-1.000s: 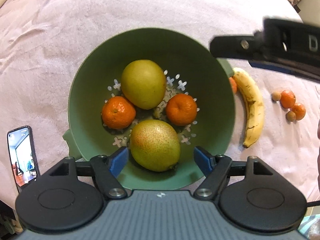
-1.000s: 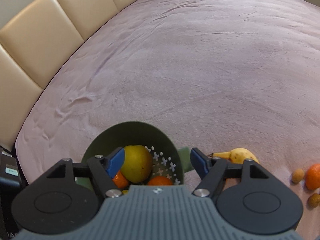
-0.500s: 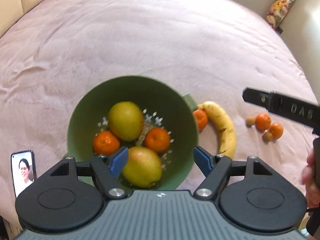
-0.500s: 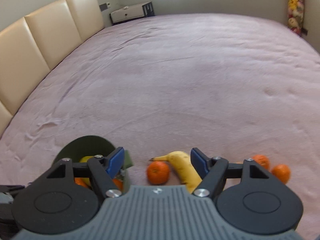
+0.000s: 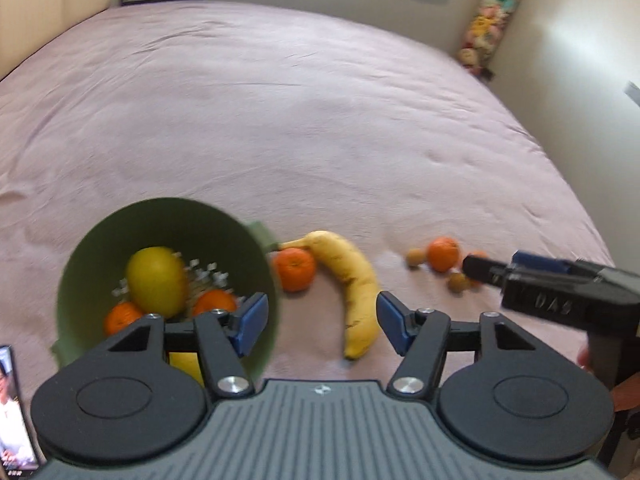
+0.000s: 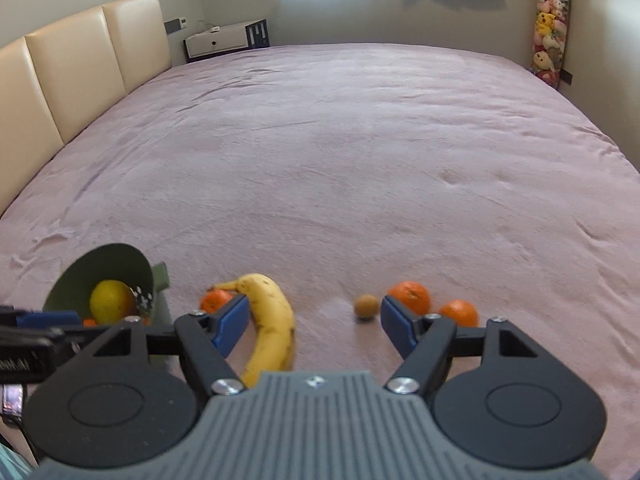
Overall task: Organize fruits
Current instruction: 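Open both tools and withdraw them from the colander toward the banana and mandarins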
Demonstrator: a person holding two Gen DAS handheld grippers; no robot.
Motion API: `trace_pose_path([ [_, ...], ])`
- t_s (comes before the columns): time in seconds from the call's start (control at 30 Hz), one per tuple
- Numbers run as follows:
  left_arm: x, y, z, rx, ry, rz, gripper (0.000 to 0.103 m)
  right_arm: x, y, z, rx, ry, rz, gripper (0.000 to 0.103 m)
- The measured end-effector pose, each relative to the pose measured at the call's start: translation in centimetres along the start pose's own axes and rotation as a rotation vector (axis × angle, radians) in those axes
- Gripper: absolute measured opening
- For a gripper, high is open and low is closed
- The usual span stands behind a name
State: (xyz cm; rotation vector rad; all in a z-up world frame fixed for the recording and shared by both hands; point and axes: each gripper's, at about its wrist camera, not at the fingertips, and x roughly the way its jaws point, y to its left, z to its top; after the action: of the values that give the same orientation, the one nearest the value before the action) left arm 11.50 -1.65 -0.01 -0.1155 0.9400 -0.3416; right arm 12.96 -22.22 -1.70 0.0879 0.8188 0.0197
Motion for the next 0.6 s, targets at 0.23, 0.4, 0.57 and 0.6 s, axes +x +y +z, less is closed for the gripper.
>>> trace_pose_path([
  [0.23,1.9,-2.5,-2.1,0.052,0.039,-0.052,0.058,0.3,-2.6,-3.3,-0.018,0.056,-0.071,0.062],
  [0.4,3.2,-4.5,-3.0,0.074,0.007,-0.061,0.058,0.7,-4.7,-4.5,0.013,0.074,-0.102,0.060],
  [0.57,4.8,-7.2,-3.2,0.166,-0.036,-0.066,0.058,1.2,-6.9,-4.7,0.068,0.081,-0.121,0.060],
  [0.6,5.3,-7.7,-3.2,0.186,-0.042,-0.069,0.058,1.3,-7.2,-4.6,0.079,0.077,-0.122,0.060],
])
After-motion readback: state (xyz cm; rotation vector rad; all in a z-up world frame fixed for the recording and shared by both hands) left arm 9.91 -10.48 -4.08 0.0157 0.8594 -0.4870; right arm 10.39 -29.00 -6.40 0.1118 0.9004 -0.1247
